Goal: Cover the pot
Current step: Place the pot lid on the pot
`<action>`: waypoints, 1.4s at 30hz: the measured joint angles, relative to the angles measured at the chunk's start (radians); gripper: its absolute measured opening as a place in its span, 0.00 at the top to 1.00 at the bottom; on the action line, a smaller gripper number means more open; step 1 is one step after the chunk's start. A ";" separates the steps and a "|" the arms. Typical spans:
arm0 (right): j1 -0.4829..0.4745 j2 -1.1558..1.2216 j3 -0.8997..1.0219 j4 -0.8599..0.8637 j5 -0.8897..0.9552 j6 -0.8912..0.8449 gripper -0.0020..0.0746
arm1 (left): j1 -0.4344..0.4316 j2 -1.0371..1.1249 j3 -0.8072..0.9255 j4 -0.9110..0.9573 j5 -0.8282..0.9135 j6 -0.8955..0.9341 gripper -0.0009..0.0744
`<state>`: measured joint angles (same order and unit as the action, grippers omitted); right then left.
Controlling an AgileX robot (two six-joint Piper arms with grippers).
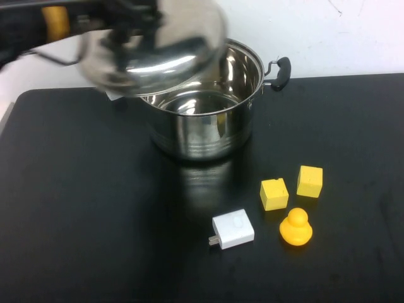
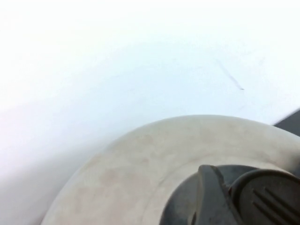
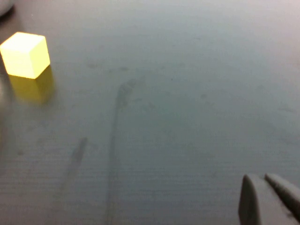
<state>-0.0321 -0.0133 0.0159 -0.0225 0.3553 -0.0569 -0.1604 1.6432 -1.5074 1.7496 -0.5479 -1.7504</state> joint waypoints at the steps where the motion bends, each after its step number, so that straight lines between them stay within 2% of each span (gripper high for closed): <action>1: 0.000 0.000 0.000 0.000 0.000 0.000 0.98 | -0.027 0.035 -0.036 0.010 0.011 -0.004 0.56; 6: 0.000 0.000 0.000 0.000 0.000 0.000 0.98 | -0.122 0.169 -0.159 0.021 0.041 -0.005 0.56; 12: 0.000 0.000 0.000 0.000 0.000 0.000 0.98 | -0.166 0.286 -0.236 0.027 0.098 0.035 0.56; 17: 0.000 0.000 0.000 0.000 0.000 0.000 0.98 | -0.171 0.306 -0.238 0.027 0.182 0.054 0.56; 29: 0.000 0.000 0.000 0.000 0.000 0.000 0.98 | -0.171 0.364 -0.248 0.019 0.244 0.063 0.56; 42: 0.000 0.000 0.000 0.000 0.000 0.000 0.98 | -0.171 0.371 -0.248 0.017 0.249 -0.032 0.56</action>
<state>-0.0321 -0.0133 0.0159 -0.0225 0.3553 -0.0569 -0.3312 2.0140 -1.7550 1.7666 -0.2984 -1.7822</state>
